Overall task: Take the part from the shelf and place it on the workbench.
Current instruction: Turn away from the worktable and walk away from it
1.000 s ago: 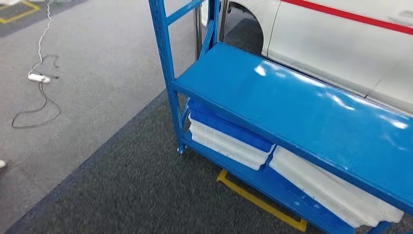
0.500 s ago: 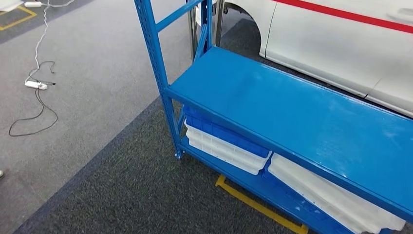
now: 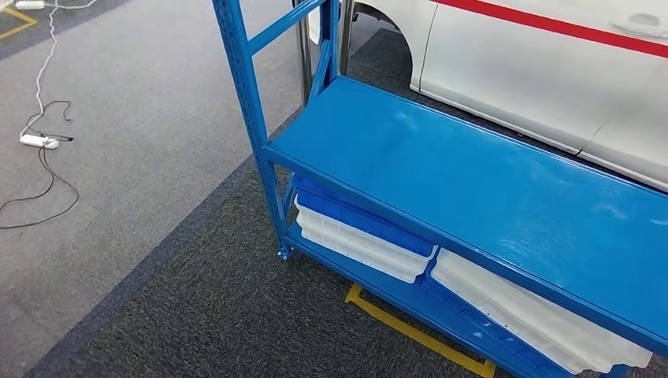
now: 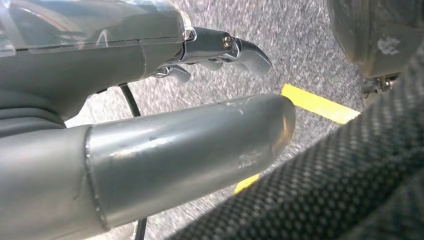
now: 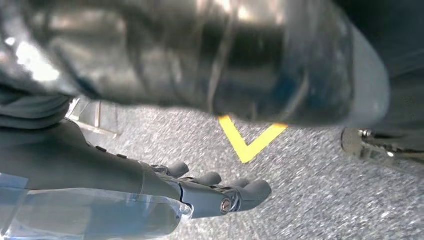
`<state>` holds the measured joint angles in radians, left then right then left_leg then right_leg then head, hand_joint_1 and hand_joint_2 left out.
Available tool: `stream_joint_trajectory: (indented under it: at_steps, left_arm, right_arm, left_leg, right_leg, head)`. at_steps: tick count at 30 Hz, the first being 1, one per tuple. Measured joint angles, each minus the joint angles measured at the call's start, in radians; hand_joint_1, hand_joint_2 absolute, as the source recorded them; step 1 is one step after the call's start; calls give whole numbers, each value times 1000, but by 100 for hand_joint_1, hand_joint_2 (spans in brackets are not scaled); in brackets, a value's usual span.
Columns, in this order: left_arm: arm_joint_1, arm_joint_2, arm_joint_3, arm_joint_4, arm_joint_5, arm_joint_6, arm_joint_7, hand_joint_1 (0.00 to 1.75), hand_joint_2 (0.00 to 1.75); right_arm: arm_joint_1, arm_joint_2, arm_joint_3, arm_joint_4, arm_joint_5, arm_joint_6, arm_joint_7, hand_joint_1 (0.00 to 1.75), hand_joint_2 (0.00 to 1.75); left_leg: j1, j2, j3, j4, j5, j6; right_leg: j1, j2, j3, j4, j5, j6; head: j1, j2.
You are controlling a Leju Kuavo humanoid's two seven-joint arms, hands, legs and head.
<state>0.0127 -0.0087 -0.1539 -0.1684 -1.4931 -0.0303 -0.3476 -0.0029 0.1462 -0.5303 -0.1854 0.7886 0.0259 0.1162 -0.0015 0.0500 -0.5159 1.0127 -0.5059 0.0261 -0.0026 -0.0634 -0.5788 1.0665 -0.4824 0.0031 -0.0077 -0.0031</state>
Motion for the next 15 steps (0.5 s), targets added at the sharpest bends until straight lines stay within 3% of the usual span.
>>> stream_joint_trajectory:
  at_steps: [1, 3, 5, 7, 9, 10, 11, 13, 15]
  left_arm:
    - [0, 0, -2, 0, -1, 0, 0, 0, 0]
    - [-2, 1, -5, 0, -3, 1, 0, 0, 0]
    - [-5, 1, -8, 0, -4, 2, 1, 0, 0]
    - [-4, 2, -10, 0, -6, 3, 1, 0, 0]
    - [-3, 2, -10, 0, -7, 3, 1, 0, 0]
    - [-3, 2, -10, 0, -8, 3, 1, 0, 0]
    - [-4, 2, -10, 0, -9, 3, 1, 0, 0]
    - [-5, 3, -11, 0, -11, 2, 0, 0, 0]
    - [-7, 3, -12, 0, -14, 3, 0, 0, 0]
  right_arm:
    - [-2, 0, -3, 0, -1, 0, 0, 0, 0]
    - [-4, 1, -10, 0, -1, 0, 1, 0, 0]
    - [-2, 2, -16, 0, -1, -2, 2, 0, 0]
    - [-2, 2, -20, 0, -1, -4, 3, 0, 0]
    - [-2, 2, -24, 0, 0, -5, 5, 0, 0]
    - [-2, 3, -26, 0, 1, -5, 5, 0, 0]
    - [-2, 3, -28, 0, 2, -5, 6, 0, 0]
    - [-2, 4, -33, 0, 4, -5, 7, 0, 0]
    - [-5, 5, -38, 0, 5, -6, 9, 0, 0]
  left_leg:
    - [-3, 10, 2, 0, -5, -5]
    - [-6, 30, 9, -1, -11, -15]
    - [-3, 14, 6, 24, -35, -26]
    - [1, -25, -38, 125, -93, -38]
    - [3, -39, -103, 252, -140, -44]
    - [4, -41, -120, 280, -137, -45]
    - [4, -42, -120, 267, -114, -44]
    - [6, -68, -73, 145, -34, -39]
    - [7, -109, -28, 31, 10, -29]
  right_leg:
    - [4, -9, 6, -18, 1, -5]
    - [3, 10, 4, -23, 1, -15]
    - [-2, 31, 7, -30, 5, -26]
    - [-5, 50, 7, -33, 9, -33]
    - [-5, 72, 5, -32, 9, -35]
    - [-5, 84, 6, -32, 9, -35]
    - [-5, 97, 7, -31, 9, -35]
    - [-6, 122, 11, -30, 8, -33]
    - [-5, 147, 9, -27, 8, -25]
  head:
    - [0, 0]
    - [-1, 0]
    - [-1, 0]
    - [-1, 0]
    - [-1, 0]
    - [-1, 0]
    - [-1, 0]
    - [-1, 0]
    - [-1, 0]
